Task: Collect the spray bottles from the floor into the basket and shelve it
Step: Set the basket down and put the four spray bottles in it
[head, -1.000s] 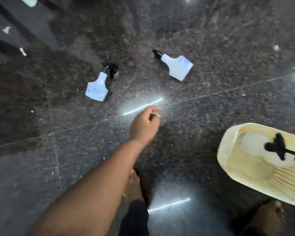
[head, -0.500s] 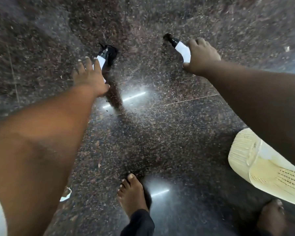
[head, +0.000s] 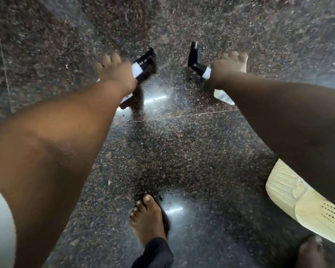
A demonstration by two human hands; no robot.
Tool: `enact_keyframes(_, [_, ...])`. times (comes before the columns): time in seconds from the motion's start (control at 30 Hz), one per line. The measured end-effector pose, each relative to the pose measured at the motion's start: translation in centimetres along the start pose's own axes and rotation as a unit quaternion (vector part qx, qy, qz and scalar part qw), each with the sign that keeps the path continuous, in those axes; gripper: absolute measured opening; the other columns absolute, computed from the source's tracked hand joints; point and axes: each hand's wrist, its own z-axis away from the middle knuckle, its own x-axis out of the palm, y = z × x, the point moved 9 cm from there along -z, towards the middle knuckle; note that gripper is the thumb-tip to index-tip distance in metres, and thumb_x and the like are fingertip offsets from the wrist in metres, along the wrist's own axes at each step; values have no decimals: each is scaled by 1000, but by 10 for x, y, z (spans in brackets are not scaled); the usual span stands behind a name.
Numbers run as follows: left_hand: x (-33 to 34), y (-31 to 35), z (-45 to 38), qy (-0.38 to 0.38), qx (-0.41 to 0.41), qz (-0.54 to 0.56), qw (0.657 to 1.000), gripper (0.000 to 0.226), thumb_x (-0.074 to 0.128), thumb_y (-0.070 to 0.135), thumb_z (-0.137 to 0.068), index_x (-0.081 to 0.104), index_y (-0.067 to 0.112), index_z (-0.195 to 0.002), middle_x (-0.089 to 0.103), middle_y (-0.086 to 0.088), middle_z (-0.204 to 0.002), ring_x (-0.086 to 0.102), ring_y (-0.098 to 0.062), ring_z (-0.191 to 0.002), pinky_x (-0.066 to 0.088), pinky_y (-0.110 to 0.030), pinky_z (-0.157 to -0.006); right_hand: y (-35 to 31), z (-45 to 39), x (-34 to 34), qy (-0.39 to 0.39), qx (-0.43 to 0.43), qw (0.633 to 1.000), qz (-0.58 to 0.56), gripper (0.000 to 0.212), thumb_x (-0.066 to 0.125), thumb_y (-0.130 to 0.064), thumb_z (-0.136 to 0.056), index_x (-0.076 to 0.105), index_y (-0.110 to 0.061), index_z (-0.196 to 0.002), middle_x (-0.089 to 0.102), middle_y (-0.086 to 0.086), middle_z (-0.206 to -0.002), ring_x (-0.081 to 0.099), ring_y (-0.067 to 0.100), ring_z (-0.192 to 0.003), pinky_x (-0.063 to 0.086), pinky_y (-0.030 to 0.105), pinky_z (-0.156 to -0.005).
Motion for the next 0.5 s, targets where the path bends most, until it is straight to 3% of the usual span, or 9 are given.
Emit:
enact_keyframes(0.13, [23,28,27,0,43,-30,999,40,57,32,-86,53,16,-122,54,-16,-128,39,-33,-121,27,-44,-96,-30,27,15,38,-45,998,-29,42,52,-35,-86,60,-16,-123,59,11,-129,46,31,-124,33,40,-98])
enact_keyframes(0.27, [31,41,53,34,71,-9,997,21,51,24,-87,58,16,-106,67,-17,-111,49,-33,-115,25,-43,-102,-36,51,20,78,-66,994,-48,37,53,-32,-88,60,-15,-120,61,12,-124,46,32,-121,33,41,-97])
enact_keyframes(0.37, [20,52,82,75,100,9,992,24,49,33,-90,57,13,-101,69,-19,-100,56,-35,-105,25,-44,-102,-18,69,18,99,-60,986,-117,35,53,-27,-89,61,-13,-119,59,12,-124,46,33,-121,34,41,-98])
enact_keyframes(0.5, [1,72,128,121,81,89,985,30,49,43,-89,56,14,-97,69,-18,-89,61,-34,-87,31,-44,-93,30,100,19,97,-30,957,-273,42,59,-35,-86,60,-17,-124,58,10,-128,47,32,-122,38,41,-99])
